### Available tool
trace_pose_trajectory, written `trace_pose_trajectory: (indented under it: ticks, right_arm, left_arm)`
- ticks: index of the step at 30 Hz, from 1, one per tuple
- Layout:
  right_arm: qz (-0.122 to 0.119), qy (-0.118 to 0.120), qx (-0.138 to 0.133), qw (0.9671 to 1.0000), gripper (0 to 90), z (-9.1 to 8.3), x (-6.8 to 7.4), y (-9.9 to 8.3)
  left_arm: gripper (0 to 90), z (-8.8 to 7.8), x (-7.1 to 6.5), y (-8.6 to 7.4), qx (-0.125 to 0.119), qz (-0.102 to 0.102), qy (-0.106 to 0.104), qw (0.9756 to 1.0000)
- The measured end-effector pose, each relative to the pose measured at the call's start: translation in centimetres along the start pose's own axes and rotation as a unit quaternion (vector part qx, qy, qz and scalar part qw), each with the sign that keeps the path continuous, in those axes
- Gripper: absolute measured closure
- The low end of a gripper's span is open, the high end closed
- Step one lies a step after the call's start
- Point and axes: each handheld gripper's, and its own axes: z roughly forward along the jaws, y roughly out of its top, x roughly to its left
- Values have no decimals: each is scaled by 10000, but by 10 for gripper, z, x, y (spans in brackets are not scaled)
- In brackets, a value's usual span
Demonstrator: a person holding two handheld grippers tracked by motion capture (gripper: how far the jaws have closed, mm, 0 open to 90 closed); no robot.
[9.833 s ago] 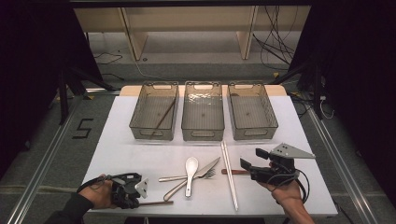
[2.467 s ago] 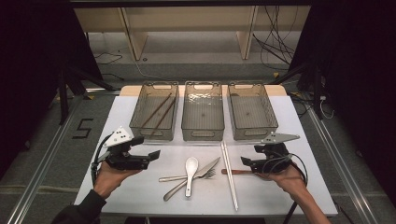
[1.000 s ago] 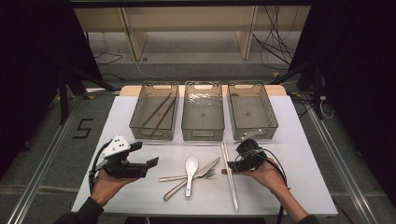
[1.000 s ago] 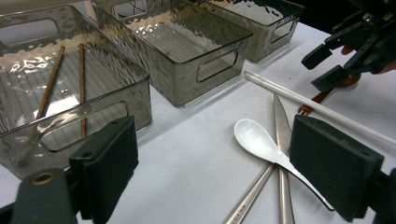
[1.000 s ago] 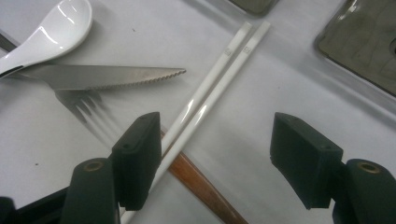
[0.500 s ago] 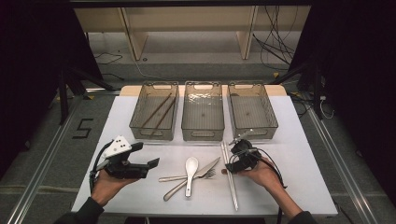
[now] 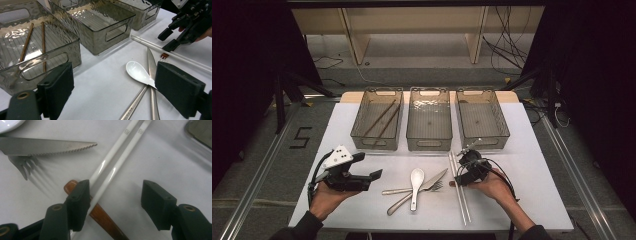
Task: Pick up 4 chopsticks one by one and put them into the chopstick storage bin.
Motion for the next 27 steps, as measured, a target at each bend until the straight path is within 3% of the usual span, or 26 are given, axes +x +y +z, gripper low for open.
trace_pose_trajectory:
  ticks: [17, 27]
  right_arm:
    - [117, 30, 265, 9996, 694, 1, -9, -1]
    - [499, 54, 309, 9983, 827, -1, -18, -3]
  left_arm:
    - [151, 1, 0, 0, 26, 5, -11, 10000]
    - [152, 1, 0, -1, 53, 43, -27, 10000]
